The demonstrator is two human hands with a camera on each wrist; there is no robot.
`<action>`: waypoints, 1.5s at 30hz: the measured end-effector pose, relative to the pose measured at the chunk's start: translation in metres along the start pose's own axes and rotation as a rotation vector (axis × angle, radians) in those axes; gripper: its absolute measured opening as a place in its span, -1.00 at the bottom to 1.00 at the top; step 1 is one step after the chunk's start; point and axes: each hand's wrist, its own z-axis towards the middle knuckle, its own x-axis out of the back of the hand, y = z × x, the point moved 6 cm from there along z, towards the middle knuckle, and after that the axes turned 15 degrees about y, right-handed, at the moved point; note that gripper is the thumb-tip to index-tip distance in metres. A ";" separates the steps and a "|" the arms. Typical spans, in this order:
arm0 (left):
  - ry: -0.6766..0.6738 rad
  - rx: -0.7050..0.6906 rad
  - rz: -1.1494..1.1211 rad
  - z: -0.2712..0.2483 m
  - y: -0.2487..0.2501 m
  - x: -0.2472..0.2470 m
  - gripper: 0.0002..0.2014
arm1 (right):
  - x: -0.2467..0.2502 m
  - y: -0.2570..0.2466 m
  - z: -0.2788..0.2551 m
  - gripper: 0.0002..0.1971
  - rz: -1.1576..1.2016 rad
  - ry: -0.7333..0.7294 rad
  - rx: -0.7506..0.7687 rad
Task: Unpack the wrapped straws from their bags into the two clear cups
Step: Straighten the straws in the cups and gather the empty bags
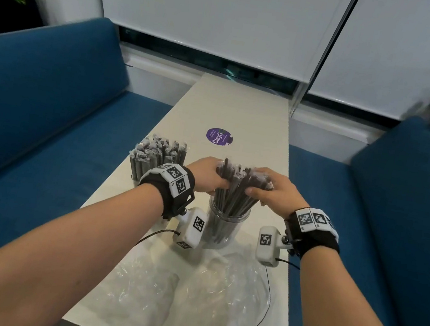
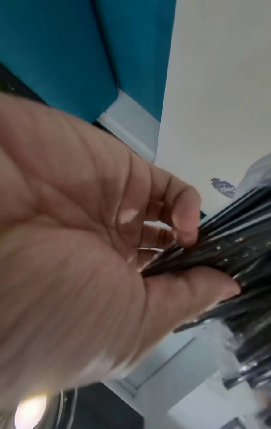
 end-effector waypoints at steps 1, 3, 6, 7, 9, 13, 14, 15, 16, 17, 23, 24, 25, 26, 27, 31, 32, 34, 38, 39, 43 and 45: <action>-0.007 0.015 0.016 0.001 -0.003 -0.001 -0.72 | -0.005 0.001 0.000 -0.65 -0.032 -0.039 0.005; -0.016 0.034 0.080 0.002 -0.008 -0.004 -0.57 | -0.012 0.006 0.000 -0.60 -0.095 -0.096 0.016; 0.007 0.009 0.207 0.001 -0.013 -0.005 -0.27 | -0.008 0.007 -0.003 -0.30 -0.086 -0.057 -0.019; 0.011 -0.015 0.233 0.001 -0.014 -0.006 -0.23 | -0.005 0.007 -0.005 -0.20 -0.073 -0.030 -0.032; 0.008 -0.035 0.232 0.001 -0.017 -0.010 -0.16 | -0.006 0.011 -0.011 -0.12 -0.063 -0.033 -0.036; 0.067 -0.108 0.235 -0.005 -0.017 -0.011 -0.54 | -0.022 0.025 -0.020 -0.42 -0.190 -0.013 0.008; 0.094 -0.128 0.255 -0.007 -0.014 -0.010 -0.63 | -0.023 0.026 -0.020 -0.52 -0.188 0.038 0.008; 0.114 -0.143 0.273 -0.009 -0.013 -0.009 -0.67 | -0.024 0.026 -0.020 -0.57 -0.189 0.075 0.000; 0.123 -0.146 0.289 -0.009 -0.012 -0.009 -0.69 | -0.025 0.026 -0.021 -0.59 -0.195 0.083 -0.003; 0.121 -0.143 0.301 -0.010 -0.013 -0.010 -0.69 | -0.026 0.025 -0.022 -0.57 -0.203 0.068 -0.005; 0.032 -0.133 0.327 -0.014 -0.020 -0.013 -0.47 | -0.010 0.022 -0.043 -0.15 -0.047 0.044 -0.066; 0.023 -0.137 0.328 -0.014 -0.019 -0.012 -0.37 | -0.009 0.020 -0.047 -0.02 -0.032 0.027 -0.075; 0.008 -0.138 0.332 -0.014 -0.018 -0.011 -0.24 | -0.010 0.019 -0.052 0.12 -0.033 0.000 -0.081; -0.015 -0.141 0.337 -0.015 -0.016 -0.011 -0.10 | -0.014 0.020 -0.054 0.25 -0.039 -0.030 -0.086; -0.043 -0.141 0.347 -0.017 -0.014 -0.011 0.03 | -0.017 0.020 -0.056 0.35 -0.045 -0.064 -0.088; -0.143 -0.181 0.283 -0.021 -0.005 -0.022 0.22 | -0.036 0.016 -0.049 0.41 -0.044 -0.083 -0.039; -0.125 -0.183 0.236 -0.021 -0.004 -0.025 0.15 | -0.037 0.015 -0.045 0.27 -0.027 -0.039 -0.012; -0.044 -0.154 0.150 -0.020 -0.002 -0.025 0.04 | -0.034 0.013 -0.040 0.03 -0.006 0.048 -0.009; 0.010 -0.124 0.105 -0.016 -0.005 -0.021 -0.05 | -0.028 0.023 -0.040 0.04 -0.011 0.078 -0.066; -0.002 -0.138 0.122 -0.016 -0.006 -0.021 -0.08 | -0.029 0.022 -0.042 0.02 -0.039 0.055 -0.048; 0.004 -0.201 0.215 -0.015 -0.007 -0.022 -0.37 | -0.035 0.016 -0.044 -0.27 -0.127 0.082 -0.047; 0.012 -0.199 0.247 -0.016 -0.006 -0.020 -0.43 | -0.036 0.012 -0.044 -0.42 -0.129 0.107 -0.051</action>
